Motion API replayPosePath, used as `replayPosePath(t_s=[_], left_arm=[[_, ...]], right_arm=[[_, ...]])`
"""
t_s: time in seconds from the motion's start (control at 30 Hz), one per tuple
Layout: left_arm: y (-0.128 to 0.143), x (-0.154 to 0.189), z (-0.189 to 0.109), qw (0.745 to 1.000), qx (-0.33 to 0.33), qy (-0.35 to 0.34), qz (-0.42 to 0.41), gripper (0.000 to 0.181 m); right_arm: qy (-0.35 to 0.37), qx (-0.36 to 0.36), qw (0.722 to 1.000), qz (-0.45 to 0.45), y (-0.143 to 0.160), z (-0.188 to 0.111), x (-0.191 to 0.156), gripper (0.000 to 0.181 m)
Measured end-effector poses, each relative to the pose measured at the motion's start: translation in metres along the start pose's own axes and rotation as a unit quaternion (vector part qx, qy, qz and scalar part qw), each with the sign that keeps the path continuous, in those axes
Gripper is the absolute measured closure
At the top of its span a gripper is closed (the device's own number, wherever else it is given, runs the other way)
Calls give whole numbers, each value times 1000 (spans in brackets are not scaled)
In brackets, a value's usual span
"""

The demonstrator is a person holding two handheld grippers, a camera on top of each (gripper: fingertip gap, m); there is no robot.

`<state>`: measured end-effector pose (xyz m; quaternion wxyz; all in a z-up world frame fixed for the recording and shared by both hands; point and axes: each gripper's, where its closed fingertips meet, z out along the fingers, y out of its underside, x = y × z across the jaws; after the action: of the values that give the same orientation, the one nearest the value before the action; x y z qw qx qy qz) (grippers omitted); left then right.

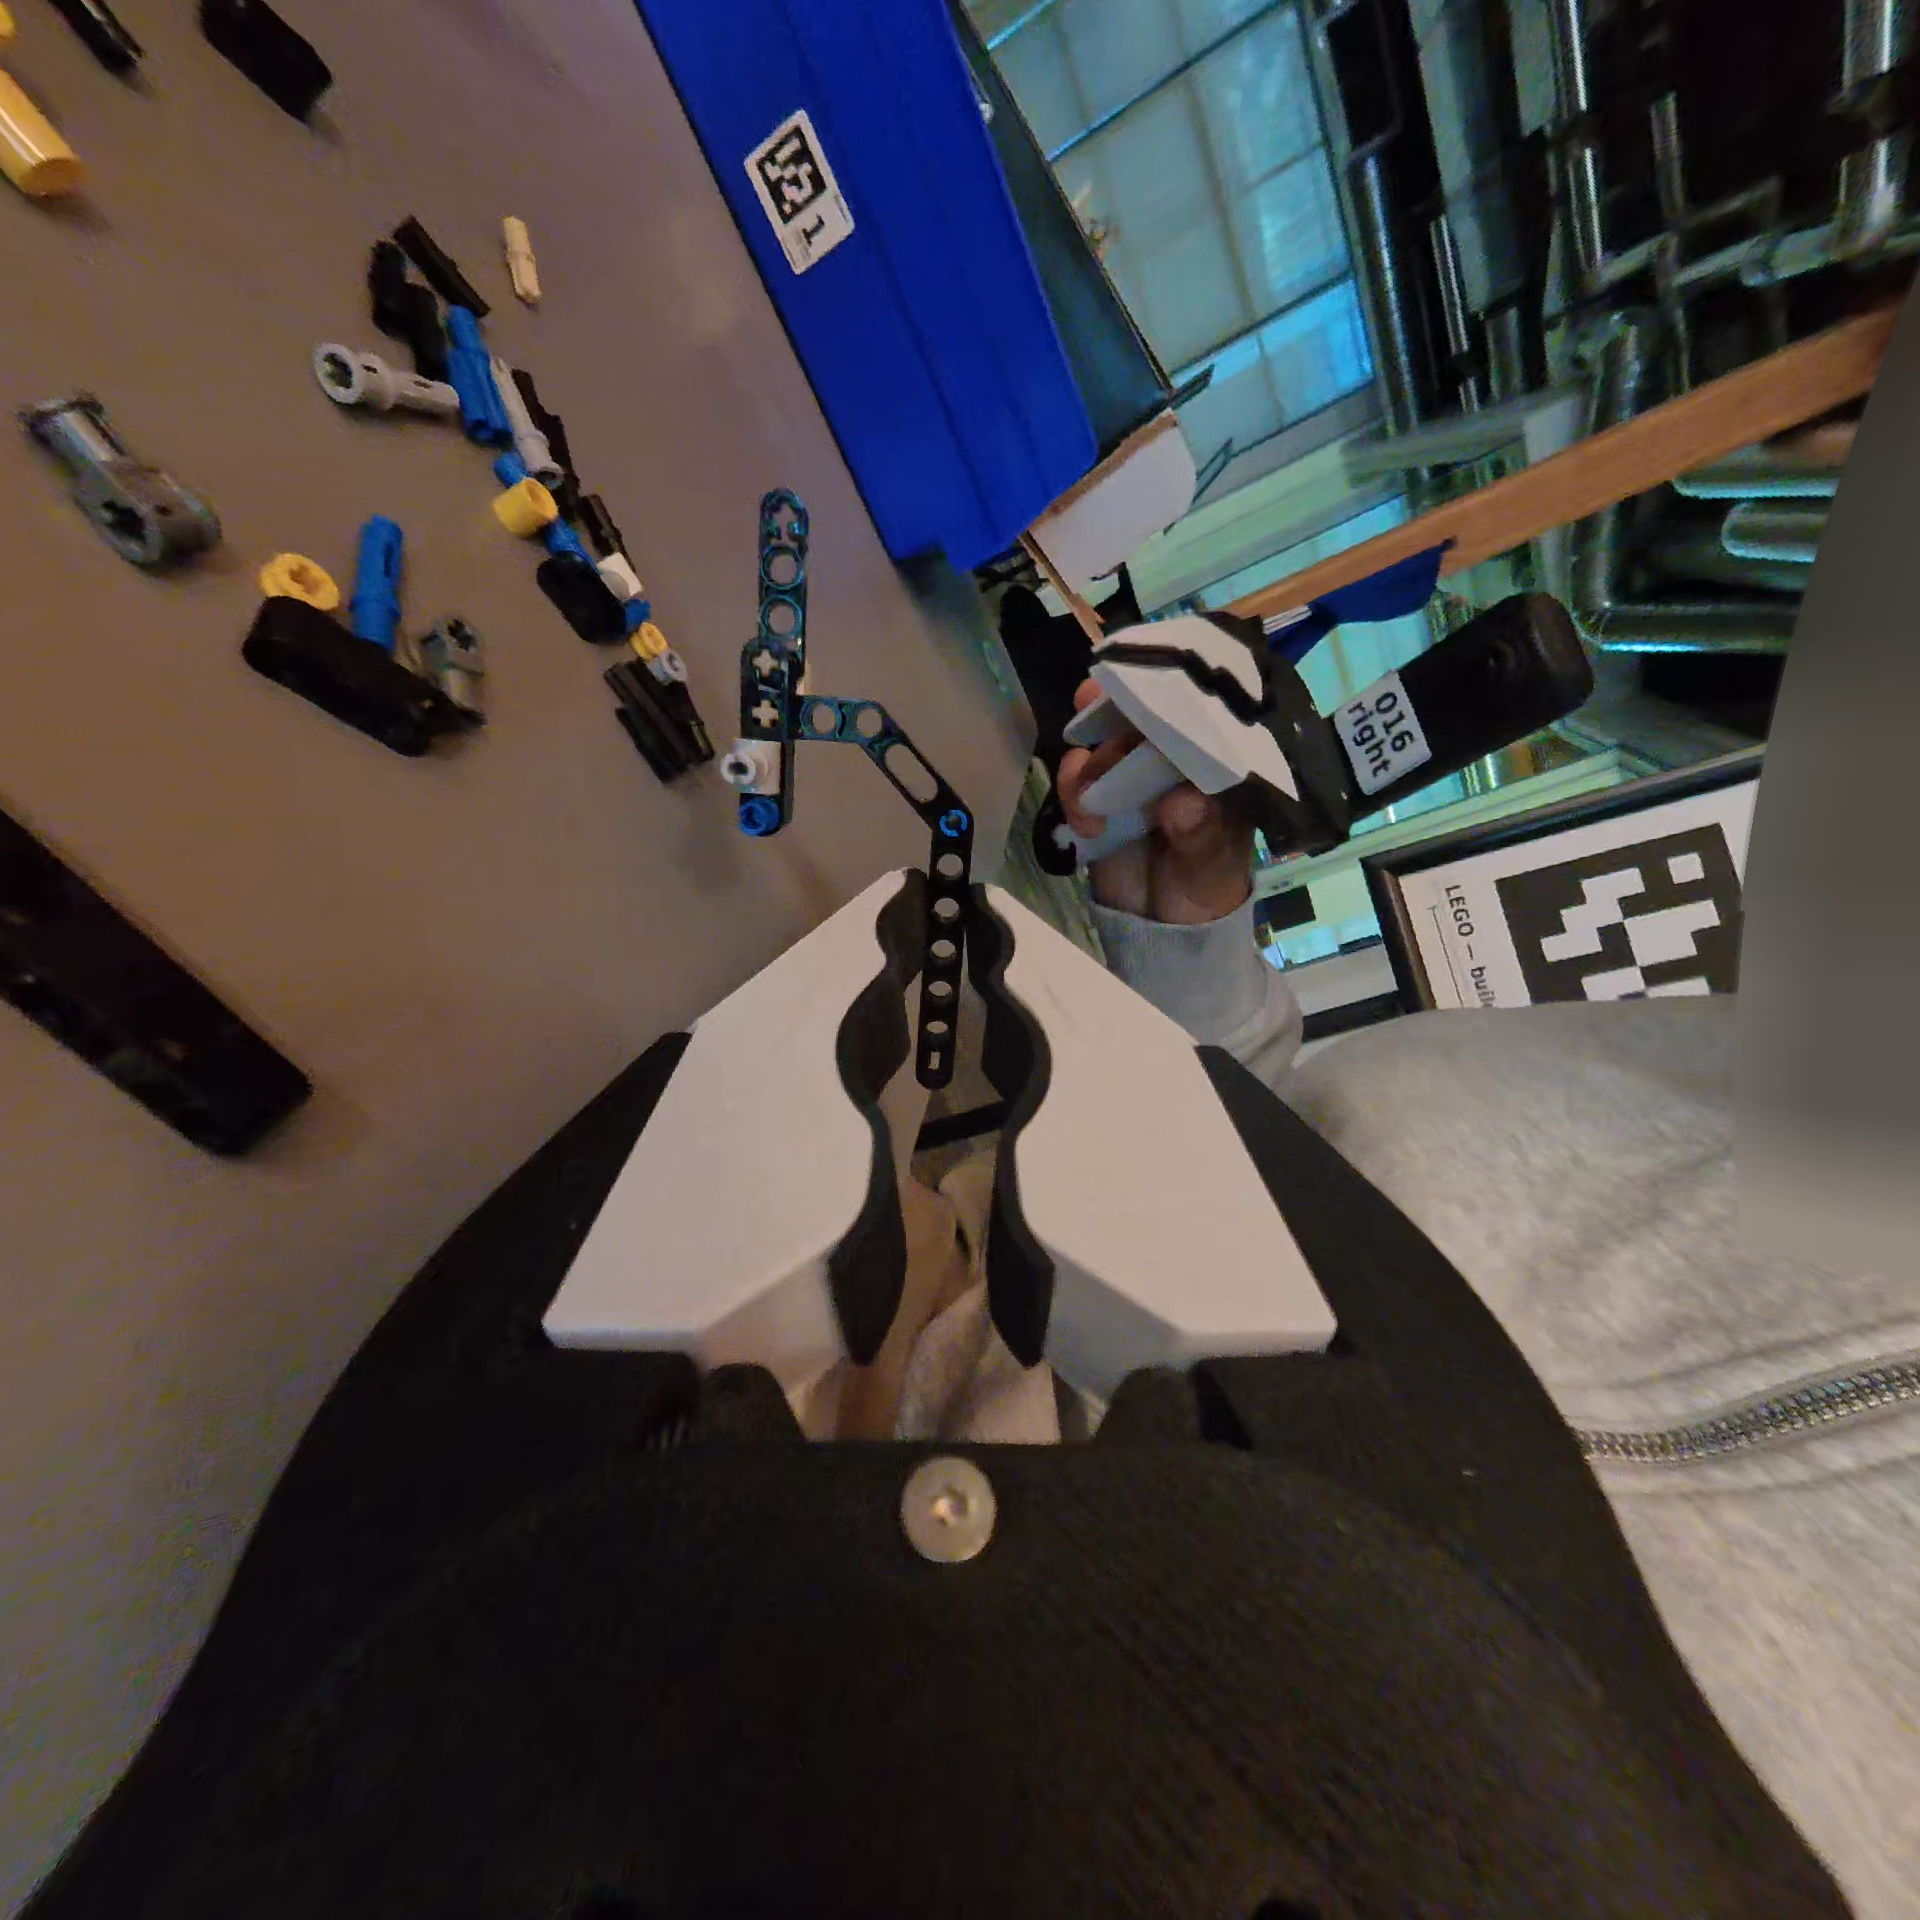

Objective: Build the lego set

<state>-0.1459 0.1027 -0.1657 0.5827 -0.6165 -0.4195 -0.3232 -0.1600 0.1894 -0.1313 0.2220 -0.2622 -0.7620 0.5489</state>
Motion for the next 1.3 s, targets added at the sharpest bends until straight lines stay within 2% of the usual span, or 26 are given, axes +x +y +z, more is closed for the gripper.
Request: replayPosePath(t_s=[0.1,0.2,0.3,0.47,0.57,0.7,0.83,1.07,1.2,1.3], left_arm=[[2,4,0,1000,-6,15,4,176],[4,10,-1,999,-10,32,11,176],[6,16,0,999,-13,44,23,176],[14,26,4,998,-13,61,28,176],[22,31,7,997,-13,56,54,176],[34,42,10,992,-11,46,113,176],[52,55,13,984,-6,32,177,176],[96,84,27,979,-7,34,200,176],[99,89,40,976,1,18,215,176],[87,86,51,976,9,7,219,176]], right_arm=[[41,-35,998,-13,8,-14,5,181],[111,-59,992,-33,7,-40,18,181],[163,-49,985,-25,-5,-71,30,181],[208,-9,978,29,-17,-114,37,174],[246,-5,968,40,-10,-139,41,170],[278,-3,957,77,13,-168,30,164],[320,-46,941,96,58,-206,8,158],[398,-119,904,98,144,-287,-24,135],[426,-161,879,137,237,-316,-28,125],[413,-178,870,203,320,-318,-20,124]])
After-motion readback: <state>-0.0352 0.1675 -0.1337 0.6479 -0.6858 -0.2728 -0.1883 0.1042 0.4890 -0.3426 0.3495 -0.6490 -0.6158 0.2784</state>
